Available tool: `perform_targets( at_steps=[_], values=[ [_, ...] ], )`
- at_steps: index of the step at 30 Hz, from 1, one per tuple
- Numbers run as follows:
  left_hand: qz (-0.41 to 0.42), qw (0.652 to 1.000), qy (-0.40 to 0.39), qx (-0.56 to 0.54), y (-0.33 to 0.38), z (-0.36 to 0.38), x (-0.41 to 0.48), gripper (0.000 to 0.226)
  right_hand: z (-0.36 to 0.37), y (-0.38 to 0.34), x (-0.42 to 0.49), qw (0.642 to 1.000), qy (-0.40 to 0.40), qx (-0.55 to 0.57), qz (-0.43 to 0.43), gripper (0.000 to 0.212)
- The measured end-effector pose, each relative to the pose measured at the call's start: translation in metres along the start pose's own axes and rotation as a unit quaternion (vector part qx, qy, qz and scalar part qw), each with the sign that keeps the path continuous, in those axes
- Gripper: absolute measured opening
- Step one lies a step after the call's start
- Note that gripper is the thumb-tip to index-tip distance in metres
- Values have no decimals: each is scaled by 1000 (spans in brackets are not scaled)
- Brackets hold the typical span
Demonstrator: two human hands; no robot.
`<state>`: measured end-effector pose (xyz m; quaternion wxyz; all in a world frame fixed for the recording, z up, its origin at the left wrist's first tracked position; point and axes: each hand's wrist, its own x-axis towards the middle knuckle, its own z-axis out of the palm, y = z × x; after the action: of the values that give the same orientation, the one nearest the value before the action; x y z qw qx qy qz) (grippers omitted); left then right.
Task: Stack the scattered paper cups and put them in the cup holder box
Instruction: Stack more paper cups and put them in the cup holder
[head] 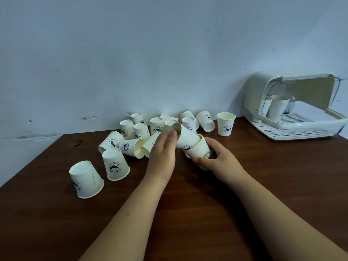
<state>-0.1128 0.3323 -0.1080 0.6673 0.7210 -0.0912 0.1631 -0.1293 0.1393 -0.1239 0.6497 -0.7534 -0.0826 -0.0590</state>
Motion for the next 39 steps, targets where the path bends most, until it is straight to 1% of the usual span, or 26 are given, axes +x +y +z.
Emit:
perform_targets(
  at_steps=[4, 6, 9, 11, 13, 15, 16, 17, 18, 19, 20, 21, 22, 23, 27, 29, 30, 31, 33, 34, 36, 37, 39],
  values=[
    [11, 998, 1, -62, -1, 1, 0, 42, 4, -3, -2, 1000, -18, -6, 8, 70],
    [7, 998, -21, -52, -1, 2, -2, 40, 6, -3, -3, 1000, -25, -1, 10, 69],
    [-20, 996, -79, -34, -1, 5, -3, 39, 8, -2, -4, 999, -37, 8, 14, 65],
    [-35, 995, -96, -19, 0, 3, -4, 45, 8, -1, -3, 1000, -26, 4, 17, 60],
    [-30, 994, -100, 23, -1, 0, -4, 44, 6, 0, -3, 999, -21, 18, 22, 53],
    [-20, 995, -90, 44, -3, -2, -4, 46, 5, -2, -4, 997, -46, 54, 29, 44],
    [-21, 997, -72, 35, -3, -3, -3, 49, 5, -3, -4, 994, -54, 88, 36, 41],
    [-25, 999, -43, 11, -1, -5, -2, 51, 5, -5, -3, 991, -47, 117, 43, 41],
    [-29, 999, -10, -14, -1, -7, 0, 51, 5, -5, -3, 992, -25, 116, 42, 41],
    [-29, 999, 22, -33, 0, -10, 2, 49, 5, -5, -1, 997, 9, 69, 29, 42],
    [-29, 998, 49, -40, 1, -13, 4, 47, 4, -4, 1, 999, 35, -18, 6, 46],
    [-30, 996, 71, -37, 3, -15, 4, 45, 5, -2, 3, 993, 41, -111, -14, 49],
    [-32, 995, 90, -28, 3, -18, 5, 45, 5, 0, 6, 982, 30, -187, -25, 52],
    [-33, 994, 105, -15, 3, -20, 5, 47, 5, 3, 8, 972, 9, -232, -25, 54],
    [-25, 990, 133, 46, 0, -28, 6, 62, 9, 9, 14, 947, -74, -313, -19, 70],
    [-23, 988, 138, 63, -2, -31, 8, 64, 13, 9, 16, 943, -69, -326, -26, 73],
    [-22, 988, 138, 73, -4, -33, 9, 65, 15, 8, 17, 949, -39, -311, -34, 70],
    [-21, 987, 134, 84, -6, -34, 9, 66, 16, 6, 17, 961, 8, -273, -39, 64],
    [-11, 986, 118, 114, -10, -34, 11, 71, 15, -3, 13, 980, 113, -160, -34, 51],
    [-2, 985, 106, 138, -13, -34, 11, 74, 13, -10, 10, 984, 146, -98, -26, 44],
    [18, 977, 73, 199, -16, -31, 11, 83, 8, -20, 5, 986, 167, 7, -13, 29],
    [34, 970, 55, 236, -17, -29, 10, 86, 6, -23, 3, 986, 164, 27, -9, 26],
    [79, 950, 18, 301, -18, -25, 7, 92, 7, -26, -1, 988, 151, 14, -26, 25]
  ],
)
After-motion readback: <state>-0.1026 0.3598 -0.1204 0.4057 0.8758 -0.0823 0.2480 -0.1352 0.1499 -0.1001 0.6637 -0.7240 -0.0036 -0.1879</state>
